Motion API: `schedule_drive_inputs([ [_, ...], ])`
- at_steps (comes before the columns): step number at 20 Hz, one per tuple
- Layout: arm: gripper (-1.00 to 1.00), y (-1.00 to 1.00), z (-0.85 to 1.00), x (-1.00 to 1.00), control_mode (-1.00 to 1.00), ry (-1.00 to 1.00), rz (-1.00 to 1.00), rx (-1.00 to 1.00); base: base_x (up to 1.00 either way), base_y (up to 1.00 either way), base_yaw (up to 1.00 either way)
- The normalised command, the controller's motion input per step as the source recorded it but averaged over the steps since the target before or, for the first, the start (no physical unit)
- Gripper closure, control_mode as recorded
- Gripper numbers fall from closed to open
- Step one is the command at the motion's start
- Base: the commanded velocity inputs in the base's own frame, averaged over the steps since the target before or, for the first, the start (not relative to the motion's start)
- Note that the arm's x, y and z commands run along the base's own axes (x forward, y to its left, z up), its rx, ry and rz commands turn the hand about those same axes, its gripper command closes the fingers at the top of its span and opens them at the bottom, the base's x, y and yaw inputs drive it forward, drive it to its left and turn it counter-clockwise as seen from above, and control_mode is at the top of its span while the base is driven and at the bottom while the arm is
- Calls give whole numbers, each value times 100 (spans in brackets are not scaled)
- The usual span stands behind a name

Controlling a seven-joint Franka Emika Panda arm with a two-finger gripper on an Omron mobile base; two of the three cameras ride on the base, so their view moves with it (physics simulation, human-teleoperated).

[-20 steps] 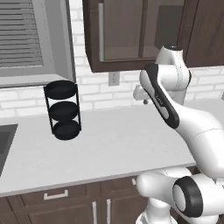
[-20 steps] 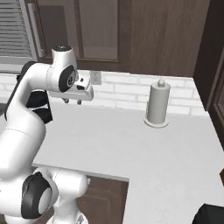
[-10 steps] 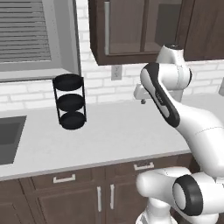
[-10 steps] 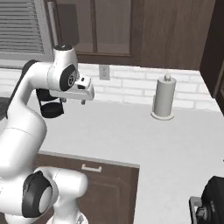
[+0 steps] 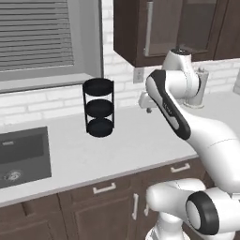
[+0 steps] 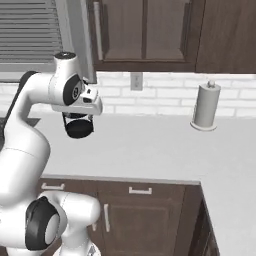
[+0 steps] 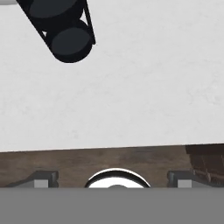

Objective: Take a straw from the drawer in front and place it inside the glass cup on the dining counter.

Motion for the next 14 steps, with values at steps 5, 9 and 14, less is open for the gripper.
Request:
schedule_drive_inputs([
  [5,-100,0,0,0,100,0,0,0,0,68,-70],
  [9,-100,0,0,0,100,0,0,0,0,59,-73],
  [14,-100,0,0,0,100,0,0,0,0,57,-73],
])
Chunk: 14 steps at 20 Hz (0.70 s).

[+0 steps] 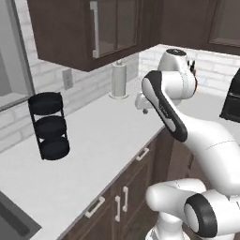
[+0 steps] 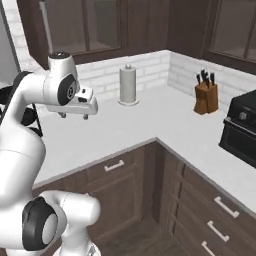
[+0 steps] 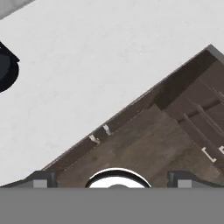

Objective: Take a straw from the drawer in front and place it inside the glass cup on the dining counter.

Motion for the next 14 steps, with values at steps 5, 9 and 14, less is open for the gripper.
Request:
schedule_drive_inputs([
  [5,-100,0,0,0,100,0,0,0,0,67,-67],
  [9,-100,0,0,0,100,0,0,0,-1,77,-60],
  [14,-100,0,0,0,100,0,0,0,-13,54,-54],
])
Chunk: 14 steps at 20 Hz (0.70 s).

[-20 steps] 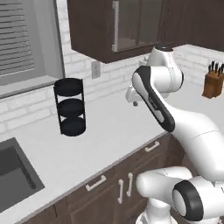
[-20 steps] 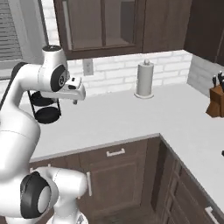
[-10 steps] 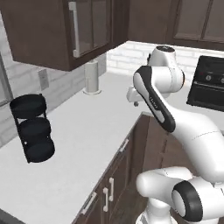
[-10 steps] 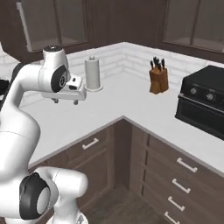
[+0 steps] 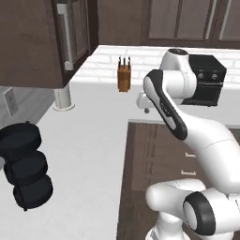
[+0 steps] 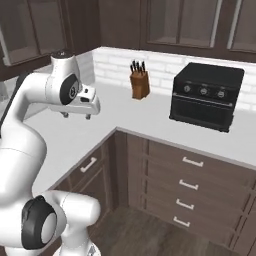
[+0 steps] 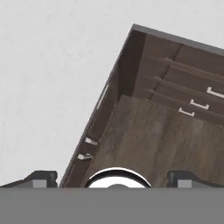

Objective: Take a straw from the drawer in front and place it inside the glass cup on the dining counter.

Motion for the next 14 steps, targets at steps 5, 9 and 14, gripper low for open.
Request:
schedule_drive_inputs([
  [5,-100,0,0,0,100,0,0,0,-37,50,-49],
  [9,-100,15,0,-28,-100,0,-32,15,0,0,0],
  [14,-100,-52,-1,-14,-100,0,-8,44,0,0,0],
])
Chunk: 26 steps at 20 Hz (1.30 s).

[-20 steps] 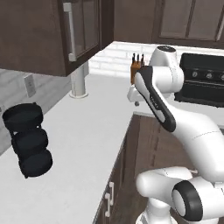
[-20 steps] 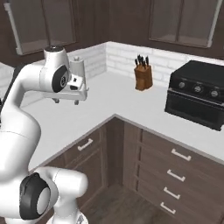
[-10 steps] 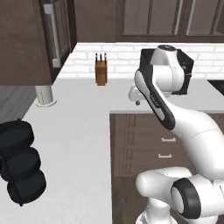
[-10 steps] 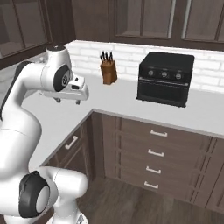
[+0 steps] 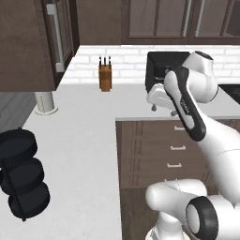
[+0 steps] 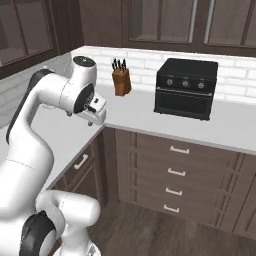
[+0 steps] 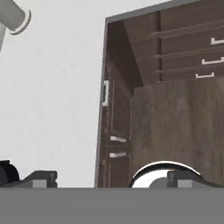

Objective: Take a straw from the drawer in front and place it inside the glass cup on the dining counter.

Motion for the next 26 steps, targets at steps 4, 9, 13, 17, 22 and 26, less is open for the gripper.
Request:
schedule_drive_inputs([
  [4,-100,-71,-15,-1,-100,0,0,49,0,0,0],
  [9,-100,-76,-40,0,-100,0,-1,48,0,0,0],
  [13,-100,-45,-61,7,-100,0,0,40,0,0,0],
  [17,-100,-17,-61,22,-100,0,0,30,0,0,0],
  [22,-100,0,-71,52,-100,0,0,21,0,0,0],
  [26,-100,17,-74,67,-100,0,0,12,0,0,0],
])
